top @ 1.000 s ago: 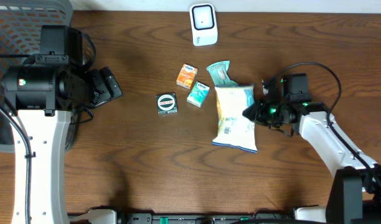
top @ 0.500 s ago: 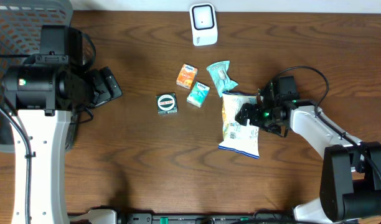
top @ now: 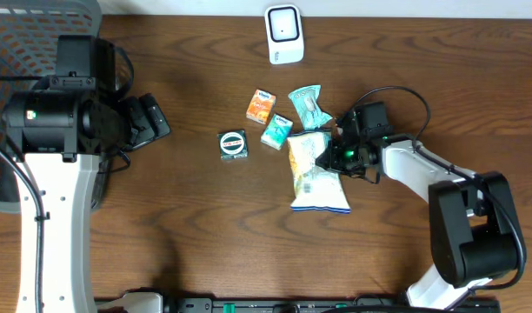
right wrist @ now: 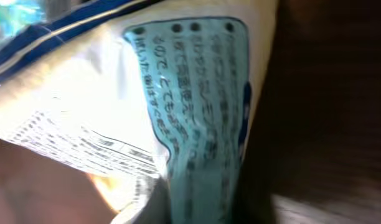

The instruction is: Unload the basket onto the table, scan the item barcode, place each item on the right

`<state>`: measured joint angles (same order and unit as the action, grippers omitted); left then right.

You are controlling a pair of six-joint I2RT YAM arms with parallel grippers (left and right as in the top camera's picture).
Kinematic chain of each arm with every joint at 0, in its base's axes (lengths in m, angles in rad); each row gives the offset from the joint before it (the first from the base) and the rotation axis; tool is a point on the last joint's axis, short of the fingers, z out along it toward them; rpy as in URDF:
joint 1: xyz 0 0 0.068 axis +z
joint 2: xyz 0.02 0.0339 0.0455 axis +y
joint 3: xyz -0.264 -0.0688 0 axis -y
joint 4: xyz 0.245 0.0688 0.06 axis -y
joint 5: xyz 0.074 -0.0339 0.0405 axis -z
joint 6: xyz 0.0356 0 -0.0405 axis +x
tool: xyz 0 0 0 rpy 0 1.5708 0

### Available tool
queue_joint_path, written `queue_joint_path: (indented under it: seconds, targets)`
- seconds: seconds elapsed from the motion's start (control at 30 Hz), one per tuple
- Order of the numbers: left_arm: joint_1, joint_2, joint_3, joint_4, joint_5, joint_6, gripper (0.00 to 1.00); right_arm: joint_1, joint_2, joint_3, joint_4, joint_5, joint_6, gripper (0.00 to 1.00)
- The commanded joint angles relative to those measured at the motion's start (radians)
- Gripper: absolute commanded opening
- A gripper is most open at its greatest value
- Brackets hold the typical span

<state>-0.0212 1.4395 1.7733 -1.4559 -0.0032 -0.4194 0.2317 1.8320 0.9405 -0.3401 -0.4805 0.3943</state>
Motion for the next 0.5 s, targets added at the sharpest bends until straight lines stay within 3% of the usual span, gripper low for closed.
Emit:
queue_joint_path:
  seconds: [0.0,0.2,0.47]
  targets:
    - [0.005,0.003,-0.002,-0.002,-0.008,-0.004,0.98,-0.002,0.082,-0.055,-0.026,-0.014,0.016,0.01]
    - [0.005,0.003,-0.002,-0.002,-0.008,-0.004,0.98,-0.059,-0.031,-0.019,-0.026,-0.214,0.009,0.01]
    - [0.005,0.003,-0.002,-0.002,-0.008,-0.004,0.98,-0.138,-0.403,-0.003,0.084,-0.309,0.029,0.01]
